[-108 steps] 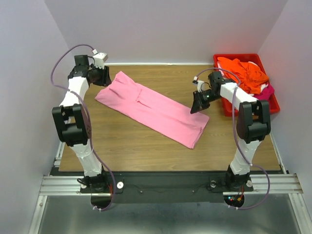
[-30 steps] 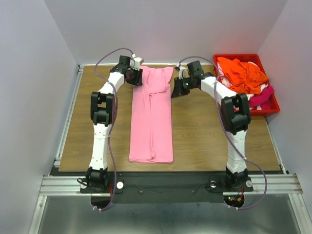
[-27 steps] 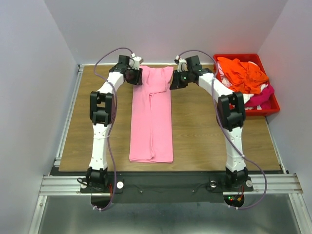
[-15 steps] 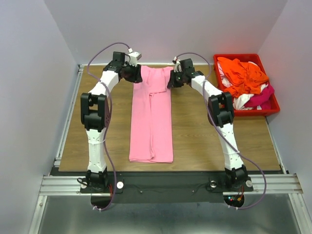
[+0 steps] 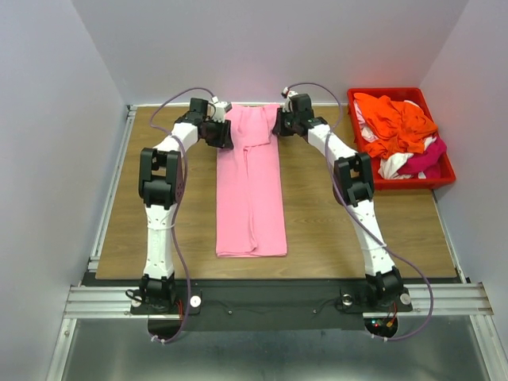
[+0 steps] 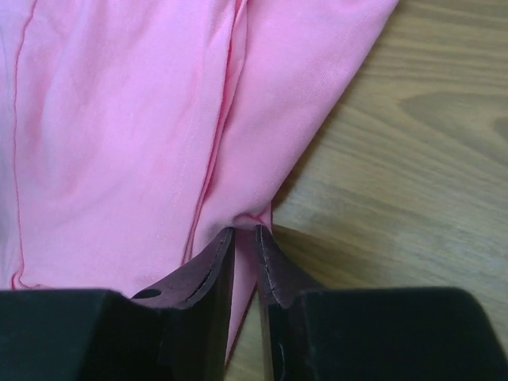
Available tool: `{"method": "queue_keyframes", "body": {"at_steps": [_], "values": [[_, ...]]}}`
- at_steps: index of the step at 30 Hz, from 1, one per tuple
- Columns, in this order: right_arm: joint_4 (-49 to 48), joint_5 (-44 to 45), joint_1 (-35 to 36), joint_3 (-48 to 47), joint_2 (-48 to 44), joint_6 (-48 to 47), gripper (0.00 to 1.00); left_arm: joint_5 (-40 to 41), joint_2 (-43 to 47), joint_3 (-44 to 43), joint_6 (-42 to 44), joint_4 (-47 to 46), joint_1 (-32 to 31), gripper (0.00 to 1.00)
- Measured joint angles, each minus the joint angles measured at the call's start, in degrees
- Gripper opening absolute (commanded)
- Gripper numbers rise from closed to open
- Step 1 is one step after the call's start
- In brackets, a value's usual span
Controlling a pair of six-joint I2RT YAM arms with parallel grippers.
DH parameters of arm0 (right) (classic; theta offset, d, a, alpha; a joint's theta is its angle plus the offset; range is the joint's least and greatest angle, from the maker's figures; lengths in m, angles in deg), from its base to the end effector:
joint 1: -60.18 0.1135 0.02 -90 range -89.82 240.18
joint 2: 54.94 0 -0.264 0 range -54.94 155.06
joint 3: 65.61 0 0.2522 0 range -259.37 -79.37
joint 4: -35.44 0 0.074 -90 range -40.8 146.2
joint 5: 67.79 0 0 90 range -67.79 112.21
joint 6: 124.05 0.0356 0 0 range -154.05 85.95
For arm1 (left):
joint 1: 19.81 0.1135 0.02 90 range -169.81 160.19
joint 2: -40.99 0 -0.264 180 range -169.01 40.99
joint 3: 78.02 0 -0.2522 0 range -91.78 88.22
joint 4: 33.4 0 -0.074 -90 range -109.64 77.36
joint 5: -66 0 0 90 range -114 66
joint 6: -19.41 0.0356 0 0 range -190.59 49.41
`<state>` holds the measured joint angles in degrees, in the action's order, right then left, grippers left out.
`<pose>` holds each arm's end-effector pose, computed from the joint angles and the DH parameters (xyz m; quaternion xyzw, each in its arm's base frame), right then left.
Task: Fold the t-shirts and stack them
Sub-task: Fold the tshirt
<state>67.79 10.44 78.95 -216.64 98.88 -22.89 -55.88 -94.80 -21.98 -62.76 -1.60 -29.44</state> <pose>0.5637 0.1992 0.1550 -0.1057 0.8778 0.2062 0.4192 0.5209 -0.1075 0.1740 0.2410 0.8572 -0.2584 0.3746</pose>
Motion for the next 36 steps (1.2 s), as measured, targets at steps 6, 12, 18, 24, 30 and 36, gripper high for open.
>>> {"method": "queue_keyframes", "body": {"at_steps": [6,12,18,24,30,36], "values": [[-2.2,1.7,-0.2,-0.7,0.9,-0.2,0.31,0.2,-4.9,-8.1,-1.3,1.2,0.1,0.45],[-3.3,1.2,-0.3,-1.0,0.9,-1.4,0.67,0.4,-5.9,-10.7,-1.9,2.3,0.4,0.52],[-2.4,-0.3,-0.4,4.5,-4.9,-6.5,1.00,0.1,-1.9,-8.2,-1.6,3.3,0.8,0.74],[-2.4,-5.9,-0.9,21.7,-29.9,-13.6,1.00,-0.3,23.8,10.4,3.5,2.2,1.6,0.92],[-3.1,-14.0,-0.7,38.2,-57.6,-23.8,1.00,-0.5,49.7,19.3,11.3,-0.5,3.1,0.99],[6.4,-15.1,5.5,45.3,-68.5,-35.1,1.00,0.6,61.6,30.1,16.4,-3.0,3.7,0.99]]}}
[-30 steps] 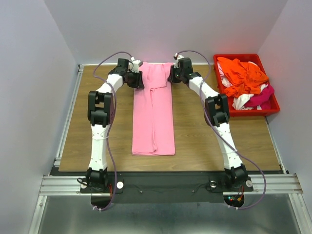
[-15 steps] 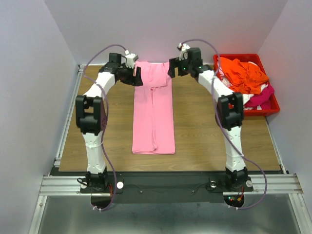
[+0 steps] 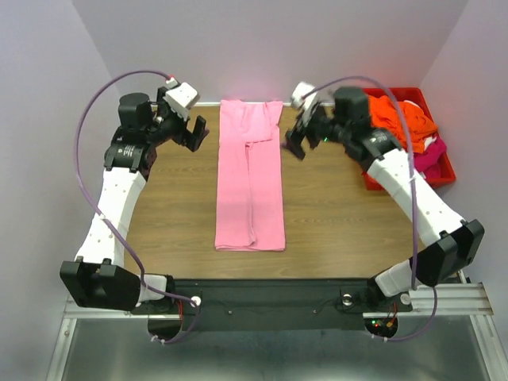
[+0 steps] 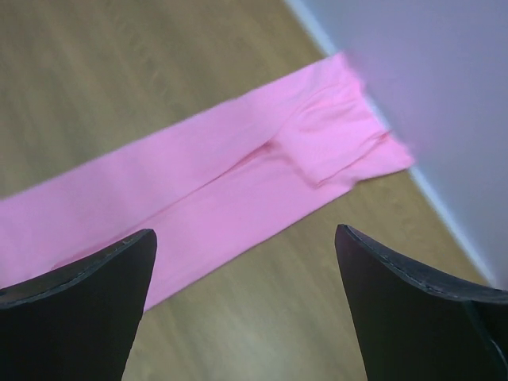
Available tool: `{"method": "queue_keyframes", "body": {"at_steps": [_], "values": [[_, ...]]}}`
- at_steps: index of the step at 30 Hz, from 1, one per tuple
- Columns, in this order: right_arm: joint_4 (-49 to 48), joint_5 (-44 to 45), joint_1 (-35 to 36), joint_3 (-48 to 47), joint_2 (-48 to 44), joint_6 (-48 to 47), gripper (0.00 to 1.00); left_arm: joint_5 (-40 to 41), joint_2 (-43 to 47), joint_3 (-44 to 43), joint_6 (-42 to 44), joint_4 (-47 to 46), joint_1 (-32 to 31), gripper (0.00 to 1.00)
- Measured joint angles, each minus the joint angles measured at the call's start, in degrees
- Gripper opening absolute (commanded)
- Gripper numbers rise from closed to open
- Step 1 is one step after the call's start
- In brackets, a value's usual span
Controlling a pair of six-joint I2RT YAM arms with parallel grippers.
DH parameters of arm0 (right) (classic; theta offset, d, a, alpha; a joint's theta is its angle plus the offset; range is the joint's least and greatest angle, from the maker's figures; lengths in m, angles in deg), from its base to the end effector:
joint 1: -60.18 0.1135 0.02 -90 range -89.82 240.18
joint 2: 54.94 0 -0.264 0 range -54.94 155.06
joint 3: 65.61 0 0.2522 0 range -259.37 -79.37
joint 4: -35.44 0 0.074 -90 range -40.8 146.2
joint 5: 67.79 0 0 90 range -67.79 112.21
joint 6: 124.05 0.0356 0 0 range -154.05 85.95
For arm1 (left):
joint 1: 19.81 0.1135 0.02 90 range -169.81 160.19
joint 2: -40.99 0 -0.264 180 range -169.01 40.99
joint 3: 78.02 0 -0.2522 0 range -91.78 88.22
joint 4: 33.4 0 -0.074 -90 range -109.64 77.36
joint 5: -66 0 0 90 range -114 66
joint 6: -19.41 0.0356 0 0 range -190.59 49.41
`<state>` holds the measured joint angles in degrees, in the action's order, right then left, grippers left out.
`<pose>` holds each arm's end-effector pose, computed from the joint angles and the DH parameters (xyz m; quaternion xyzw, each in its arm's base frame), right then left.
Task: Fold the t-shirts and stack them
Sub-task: Fold the tshirt
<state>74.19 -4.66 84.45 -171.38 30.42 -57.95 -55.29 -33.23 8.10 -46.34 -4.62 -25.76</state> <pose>0.2991 0.1525 0.4313 -0.4460 0.6644 0.1902 0.5688 0.2853 -0.0483 0.4358 0.3598 0.6620 -0.1033 0.6493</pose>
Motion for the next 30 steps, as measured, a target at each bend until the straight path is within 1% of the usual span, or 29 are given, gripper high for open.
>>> {"method": "queue_keyframes", "body": {"at_steps": [2,4,6,7,8,10,11,12,13,14,16,17,18,22,28,30], "values": [[4.6,1.5,4.3,4.8,-1.0,-3.0,1.00,-0.7,0.3,1.7,3.0,2.1,0.0,0.98],[7.0,1.9,7.4,11.0,-2.1,-5.2,1.00,-2.7,0.7,3.6,8.7,5.3,-0.1,0.95],[10.8,2.4,9.3,18.6,-3.6,-7.1,1.00,-4.7,5.0,10.9,16.2,10.0,0.0,0.93],[12.8,3.1,9.7,22.1,-4.3,-7.8,1.00,-5.0,6.9,13.3,17.6,11.0,-0.1,0.90],[14.1,3.8,9.8,24.6,-4.6,-8.7,1.00,-5.2,11.0,18.8,22.3,12.0,-0.6,0.82],[14.8,4.7,10.1,28.3,-5.1,-9.5,1.00,-5.0,17.1,25.0,26.3,14.5,-1.8,0.71],[14.9,5.3,10.3,30.9,-5.7,-9.9,0.99,-4.9,22.4,30.8,29.8,16.5,-3.4,0.62],[15.0,5.5,10.8,33.0,-6.3,-10.3,0.97,-4.8,24.6,33.1,32.2,17.6,-4.4,0.62],[15.0,5.6,11.1,34.0,-6.5,-10.3,0.96,-4.7,27.8,37.4,34.4,18.2,-5.9,0.61],[14.6,5.5,11.6,35.2,-6.9,-10.4,0.93,-4.6,30.7,41.1,37.2,19.2,-7.0,0.61],[13.8,5.4,12.5,36.8,-7.4,-10.4,0.87,-4.4,34.5,46.2,39.9,20.0,-8.3,0.60],[13.4,5.4,12.9,37.3,-7.5,-10.4,0.81,-4.1,36.1,48.9,40.7,20.3,-8.9,0.59],[13.0,5.4,13.5,37.8,-7.5,-10.4,0.77,-3.9,36.8,50.2,41.1,20.6,-9.2,0.59],[10.6,5.5,16.3,38.5,-6.3,-10.1,0.65,-3.6,36.4,51.7,43.9,20.0,-11.5,0.56],[6.2,6.6,23.6,39.6,-3.4,-9.7,0.60,-2.5,33.7,53.2,48.0,17.3,-15.4,0.57],[4.7,7.3,26.0,41.0,-3.1,-9.6,0.57,-1.8,33.8,54.9,49.2,16.7,-18.2,0.57]]}}
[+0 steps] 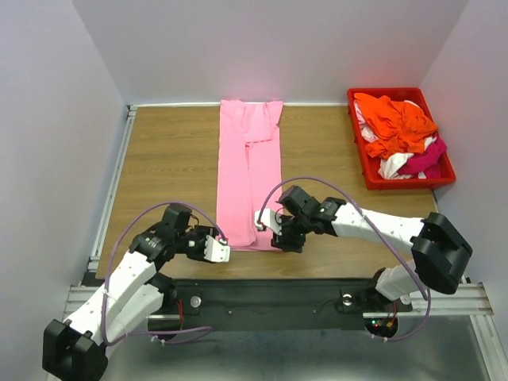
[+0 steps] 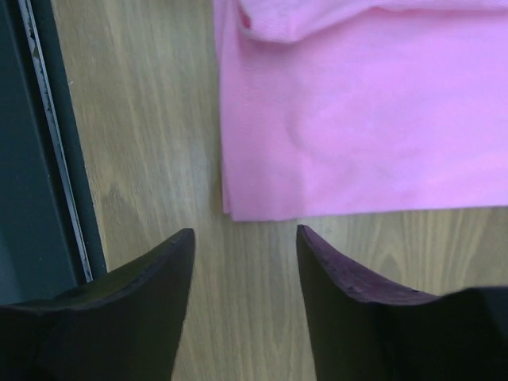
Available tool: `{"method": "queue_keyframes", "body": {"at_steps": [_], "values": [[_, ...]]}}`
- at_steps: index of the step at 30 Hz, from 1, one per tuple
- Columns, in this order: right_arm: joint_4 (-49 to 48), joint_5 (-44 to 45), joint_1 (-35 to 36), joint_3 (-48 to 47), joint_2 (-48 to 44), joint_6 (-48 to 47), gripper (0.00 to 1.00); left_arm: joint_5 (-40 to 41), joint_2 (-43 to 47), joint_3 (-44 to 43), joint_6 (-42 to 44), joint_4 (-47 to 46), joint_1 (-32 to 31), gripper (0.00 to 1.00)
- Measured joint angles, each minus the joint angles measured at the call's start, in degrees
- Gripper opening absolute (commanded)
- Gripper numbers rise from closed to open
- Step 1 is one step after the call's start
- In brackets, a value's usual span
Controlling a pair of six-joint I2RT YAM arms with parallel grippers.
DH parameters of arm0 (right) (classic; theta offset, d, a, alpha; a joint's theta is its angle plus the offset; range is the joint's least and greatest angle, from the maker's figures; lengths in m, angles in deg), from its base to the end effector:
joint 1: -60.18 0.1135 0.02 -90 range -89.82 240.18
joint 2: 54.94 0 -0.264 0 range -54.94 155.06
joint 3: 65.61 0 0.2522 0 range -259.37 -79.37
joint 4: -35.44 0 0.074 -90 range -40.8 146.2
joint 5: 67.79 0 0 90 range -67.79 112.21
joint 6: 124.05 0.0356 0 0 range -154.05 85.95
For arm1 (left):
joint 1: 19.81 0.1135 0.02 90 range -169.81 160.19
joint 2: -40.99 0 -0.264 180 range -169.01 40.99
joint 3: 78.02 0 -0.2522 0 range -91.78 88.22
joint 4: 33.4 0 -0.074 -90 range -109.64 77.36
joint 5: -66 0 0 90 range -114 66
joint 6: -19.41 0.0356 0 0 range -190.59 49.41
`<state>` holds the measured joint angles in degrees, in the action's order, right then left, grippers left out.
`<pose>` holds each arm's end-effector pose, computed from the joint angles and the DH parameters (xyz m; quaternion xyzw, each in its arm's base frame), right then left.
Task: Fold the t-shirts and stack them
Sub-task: Fold the tshirt
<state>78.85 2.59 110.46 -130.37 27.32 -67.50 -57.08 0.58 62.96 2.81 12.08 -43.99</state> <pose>0.1680 0.2209 0.2053 -0.6684 0.6818 0.1994 0.2207 0.1217 -0.0759 0.2027 0.7396 0.5086 -0.0940 0.4306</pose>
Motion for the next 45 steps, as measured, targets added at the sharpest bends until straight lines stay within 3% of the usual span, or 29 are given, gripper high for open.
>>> {"method": "queue_keyframes", "body": {"at_steps": [8,14,19,22,25,26,27,30,33,45], "values": [[-5.6,3.4,4.4,5.1,1.9,-1.0,0.55,2.7,-1.1,4.3,2.7,-3.8,-7.8,0.57],[-9.9,5.1,4.6,6.3,4.3,-2.3,0.53,4.1,-6.4,5.1,2.8,-8.8,-8.4,0.58],[-12.9,5.6,4.6,7.1,4.5,-3.2,0.36,5.3,-9.6,5.6,3.4,-11.8,-8.4,0.55],[-14.7,5.7,4.7,7.8,4.5,-3.5,0.33,5.6,-12.3,5.3,3.7,-13.0,-8.4,0.53],[-16.2,5.8,4.9,8.3,4.5,-3.8,0.20,6.0,-14.5,4.3,3.8,-13.7,-8.4,0.43],[-16.8,5.9,4.9,8.5,4.4,-3.9,0.14,6.3,-15.3,4.1,4.0,-14.1,-8.4,0.34],[-17.2,6.1,4.9,8.7,4.4,-4.0,0.01,6.5,-16.0,3.9,4.2,-14.2,-8.4,0.28],[-17.8,6.8,4.9,8.7,4.4,-4.2,0.00,7.3,-17.2,3.7,4.8,-14.5,-8.4,0.10],[-17.8,7.4,4.9,8.7,4.3,-4.2,0.01,7.7,-17.1,3.7,5.0,-14.5,-8.4,0.00],[-10.0,7.7,4.9,8.2,-1.4,-0.7,0.01,5.9,-7.4,0.8,1.0,-9.2,-8.5,0.00]]}}
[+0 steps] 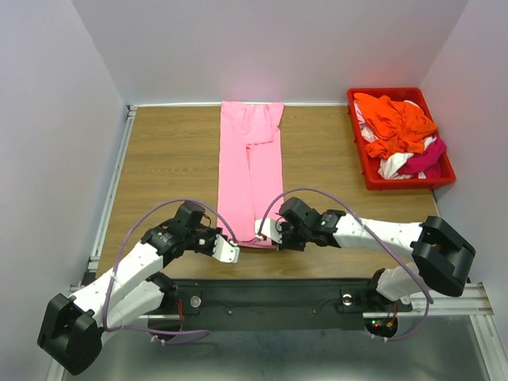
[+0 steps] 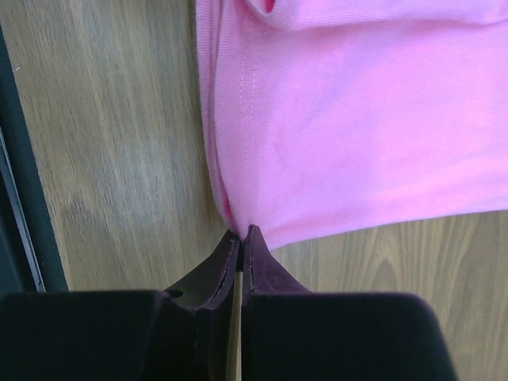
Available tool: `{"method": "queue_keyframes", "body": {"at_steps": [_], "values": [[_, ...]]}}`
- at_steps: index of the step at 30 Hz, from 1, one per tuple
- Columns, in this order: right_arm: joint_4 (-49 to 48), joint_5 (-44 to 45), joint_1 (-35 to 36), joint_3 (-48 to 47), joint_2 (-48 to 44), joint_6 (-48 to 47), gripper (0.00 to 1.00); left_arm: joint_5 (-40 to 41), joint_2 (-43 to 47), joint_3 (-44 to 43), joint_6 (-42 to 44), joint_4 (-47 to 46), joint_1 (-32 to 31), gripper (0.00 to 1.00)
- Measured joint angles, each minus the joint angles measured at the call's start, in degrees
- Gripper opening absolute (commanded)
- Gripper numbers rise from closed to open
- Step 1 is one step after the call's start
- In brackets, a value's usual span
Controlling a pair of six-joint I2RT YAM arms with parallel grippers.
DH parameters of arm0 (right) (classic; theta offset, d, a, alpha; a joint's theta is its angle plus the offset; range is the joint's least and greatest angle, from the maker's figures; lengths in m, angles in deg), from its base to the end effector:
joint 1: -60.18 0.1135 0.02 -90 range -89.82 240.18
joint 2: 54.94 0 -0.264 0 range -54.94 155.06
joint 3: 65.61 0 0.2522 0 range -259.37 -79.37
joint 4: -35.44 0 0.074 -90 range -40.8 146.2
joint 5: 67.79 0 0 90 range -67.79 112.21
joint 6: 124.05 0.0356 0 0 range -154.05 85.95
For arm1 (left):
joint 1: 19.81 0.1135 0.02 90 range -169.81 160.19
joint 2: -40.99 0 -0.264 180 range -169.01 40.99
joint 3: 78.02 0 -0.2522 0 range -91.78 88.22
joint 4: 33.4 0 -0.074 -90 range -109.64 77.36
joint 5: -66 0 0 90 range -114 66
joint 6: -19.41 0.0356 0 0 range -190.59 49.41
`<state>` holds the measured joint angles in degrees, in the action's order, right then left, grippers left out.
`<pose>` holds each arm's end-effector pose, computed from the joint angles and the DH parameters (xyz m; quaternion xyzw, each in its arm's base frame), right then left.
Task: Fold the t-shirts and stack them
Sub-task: Fold the tshirt
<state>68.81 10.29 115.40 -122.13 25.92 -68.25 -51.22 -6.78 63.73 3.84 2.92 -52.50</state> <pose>0.1457 0.2227 0.1782 -0.6926 0.6586 0.1485 0.2537 0.1300 -0.1028 0.1915 0.7771 0.4638 -0.0736 0.4191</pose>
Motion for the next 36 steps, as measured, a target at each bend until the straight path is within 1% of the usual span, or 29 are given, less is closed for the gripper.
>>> {"method": "queue_keyframes", "body": {"at_steps": [4,7,12,16,18,25,30,36], "values": [[1.6,1.6,0.0,-1.9,-0.5,-0.4,0.01,0.0,0.2,-0.7,-1.6,0.5,0.0,0.00],[2.8,2.4,-1.0,-4.0,-0.1,-1.5,0.01,0.3,-0.4,-2.8,-2.3,0.9,0.0,0.00],[3.5,2.7,-5.7,-9.3,1.7,-5.2,0.01,1.3,-3.7,-7.0,-2.3,-0.5,0.2,0.00],[3.5,2.8,-8.4,-12.4,3.7,-8.1,0.00,1.9,-5.3,-7.1,-1.3,-3.2,1.3,0.00],[3.6,2.5,-10.0,-14.0,5.1,-9.6,0.01,1.9,-7.1,-7.5,-0.2,-4.5,2.8,0.00],[3.1,0.1,-15.4,-20.1,11.9,-15.4,0.01,-0.3,-17.2,-11.1,5.7,-12.5,11.4,0.00],[2.9,-1.9,-18.0,-25.4,18.3,-18.4,0.01,-2.4,-25.2,-15.6,10.3,-15.3,14.4,0.00],[2.7,-3.4,-21.2,-32.2,24.4,-20.7,0.00,-4.5,-34.1,-22.4,14.1,-17.2,16.0,0.00]]}}
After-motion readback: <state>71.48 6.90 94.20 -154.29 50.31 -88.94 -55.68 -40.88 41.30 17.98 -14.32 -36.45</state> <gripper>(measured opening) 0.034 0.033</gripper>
